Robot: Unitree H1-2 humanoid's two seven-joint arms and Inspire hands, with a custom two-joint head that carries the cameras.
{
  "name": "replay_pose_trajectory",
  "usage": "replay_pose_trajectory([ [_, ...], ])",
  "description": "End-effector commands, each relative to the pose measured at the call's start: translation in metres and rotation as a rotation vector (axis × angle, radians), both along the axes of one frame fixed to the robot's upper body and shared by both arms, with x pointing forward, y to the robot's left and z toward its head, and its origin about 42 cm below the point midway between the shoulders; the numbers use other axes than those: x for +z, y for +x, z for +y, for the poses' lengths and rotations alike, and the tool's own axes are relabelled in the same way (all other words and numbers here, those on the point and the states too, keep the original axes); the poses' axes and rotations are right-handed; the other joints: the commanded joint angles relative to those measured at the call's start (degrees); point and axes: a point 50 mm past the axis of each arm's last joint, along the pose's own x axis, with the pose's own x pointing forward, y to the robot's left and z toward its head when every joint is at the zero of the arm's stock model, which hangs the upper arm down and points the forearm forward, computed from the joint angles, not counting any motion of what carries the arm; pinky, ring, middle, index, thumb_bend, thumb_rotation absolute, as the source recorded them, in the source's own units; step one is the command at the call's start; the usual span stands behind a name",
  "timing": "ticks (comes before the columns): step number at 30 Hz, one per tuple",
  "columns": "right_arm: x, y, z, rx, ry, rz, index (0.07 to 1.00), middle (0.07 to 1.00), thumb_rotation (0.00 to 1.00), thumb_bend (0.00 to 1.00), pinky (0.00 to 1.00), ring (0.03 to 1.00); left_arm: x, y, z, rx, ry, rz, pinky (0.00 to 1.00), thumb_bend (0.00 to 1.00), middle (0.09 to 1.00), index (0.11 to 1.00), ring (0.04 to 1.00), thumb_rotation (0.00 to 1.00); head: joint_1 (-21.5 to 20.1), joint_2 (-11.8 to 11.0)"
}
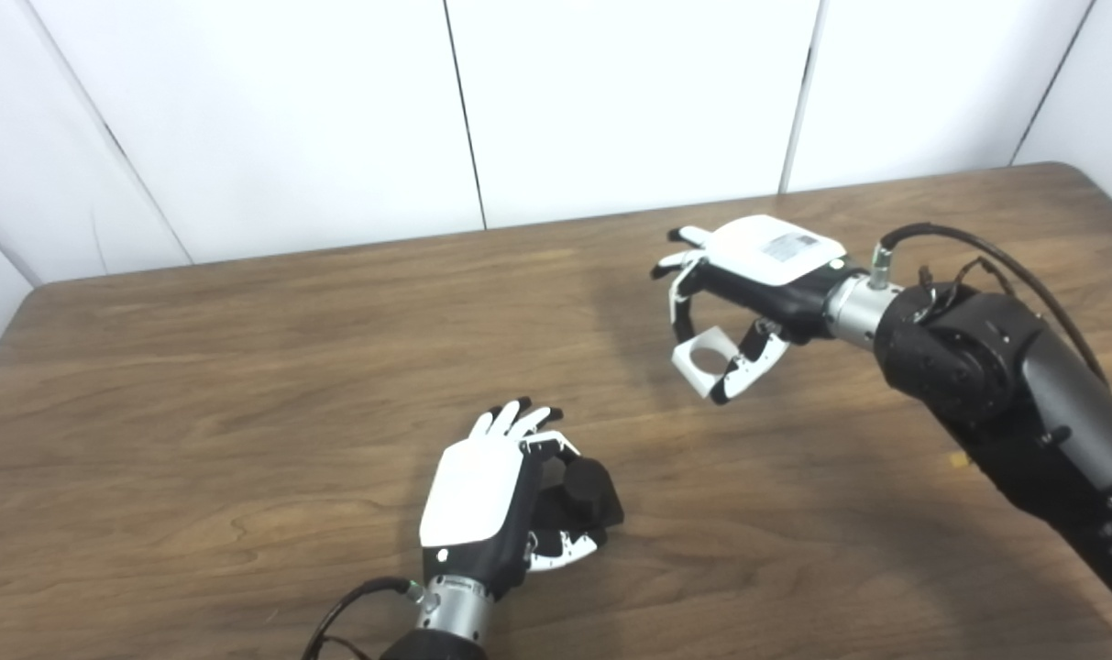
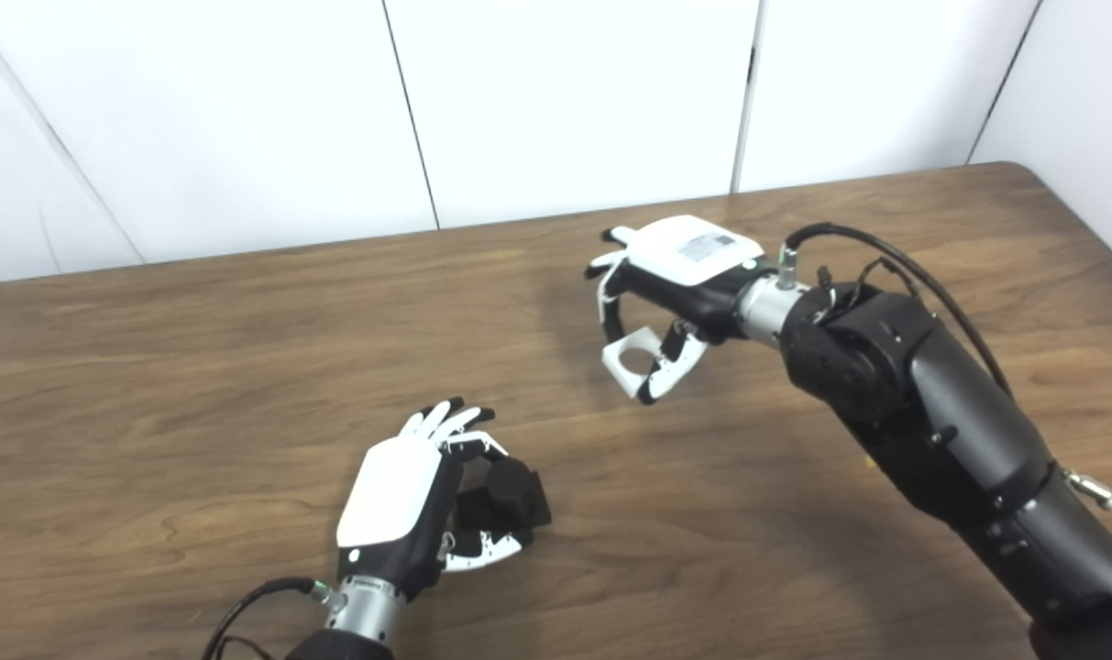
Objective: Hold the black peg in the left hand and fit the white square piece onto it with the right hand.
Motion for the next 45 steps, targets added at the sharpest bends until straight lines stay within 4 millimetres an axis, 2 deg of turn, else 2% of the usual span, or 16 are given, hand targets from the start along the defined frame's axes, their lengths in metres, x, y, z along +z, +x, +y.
replay_pose_trajectory([
  [1, 0.025, -0.009, 0.015, 0.059, 0.018, -0.073, 0.491, 0.886, 0.15, 0.53, 0.92, 1.0, -0.011, 0.0, -0.001, 0.004, 0.039, 0.048, 0.97, 0.52, 0.869, 0.492, 0.954, 0.07, 0.06, 0.06],
  [11, 0.031, -0.041, 0.05, 0.216, 0.042, -0.072, 0.49, 0.885, 0.15, 0.53, 0.94, 1.0, -0.012, 0.003, -0.007, 0.008, 0.037, 0.045, 0.98, 0.52, 0.871, 0.492, 0.959, 0.07, 0.82, 0.17],
  [22, 0.04, -0.058, 0.073, 0.312, 0.02, -0.087, 0.49, 0.895, 0.15, 0.52, 0.94, 1.0, -0.013, 0.003, -0.011, 0.009, 0.043, 0.04, 0.98, 0.52, 0.871, 0.492, 0.955, 0.07, 1.28, 0.26],
  [32, 0.043, -0.061, 0.079, 0.325, 0.026, -0.075, 0.488, 0.911, 0.15, 0.53, 1.0, 1.0, -0.014, 0.002, -0.012, 0.012, 0.038, 0.045, 0.98, 0.52, 0.872, 0.492, 0.955, 0.07, 1.39, 0.2],
  [45, 0.038, -0.061, 0.078, 0.318, -0.013, -0.066, 0.488, 0.928, 0.15, 0.53, 1.0, 1.0, -0.013, 0.001, -0.014, 0.015, 0.039, 0.048, 0.99, 0.52, 0.873, 0.492, 0.958, 0.07, 1.57, 0.54],
])
